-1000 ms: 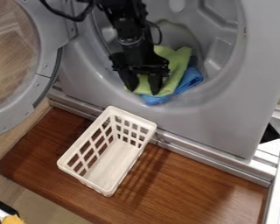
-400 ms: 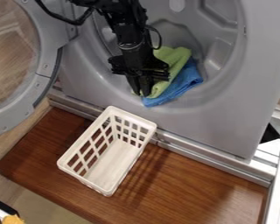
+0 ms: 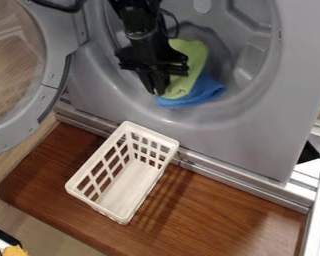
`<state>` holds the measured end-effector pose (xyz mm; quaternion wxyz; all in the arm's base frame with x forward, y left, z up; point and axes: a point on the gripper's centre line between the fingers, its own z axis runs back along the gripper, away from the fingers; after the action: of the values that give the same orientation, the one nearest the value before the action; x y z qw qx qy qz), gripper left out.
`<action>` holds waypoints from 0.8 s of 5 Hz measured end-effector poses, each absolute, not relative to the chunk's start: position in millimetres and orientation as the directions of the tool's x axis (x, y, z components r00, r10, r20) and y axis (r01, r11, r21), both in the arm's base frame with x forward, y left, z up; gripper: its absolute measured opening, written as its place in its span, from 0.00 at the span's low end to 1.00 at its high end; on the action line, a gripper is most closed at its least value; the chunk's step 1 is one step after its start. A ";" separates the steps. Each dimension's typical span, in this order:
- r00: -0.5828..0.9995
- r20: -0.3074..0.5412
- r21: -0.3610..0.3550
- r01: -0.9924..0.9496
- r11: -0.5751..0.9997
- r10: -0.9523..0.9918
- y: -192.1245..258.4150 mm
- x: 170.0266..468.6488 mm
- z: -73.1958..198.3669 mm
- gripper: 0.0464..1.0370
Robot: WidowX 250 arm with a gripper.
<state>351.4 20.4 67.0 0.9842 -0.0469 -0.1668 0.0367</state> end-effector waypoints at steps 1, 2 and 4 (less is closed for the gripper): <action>0.933 0.347 -0.110 -0.066 0.992 0.101 24.9 346.1 79.5 0.04; 0.935 0.340 -0.121 -0.065 0.990 0.103 24.6 343.0 84.2 0.04; 0.922 0.367 -0.172 -0.065 0.983 0.126 15.6 326.7 103.8 0.04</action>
<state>326.7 15.6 103.8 0.9771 -0.0786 -0.1917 0.0488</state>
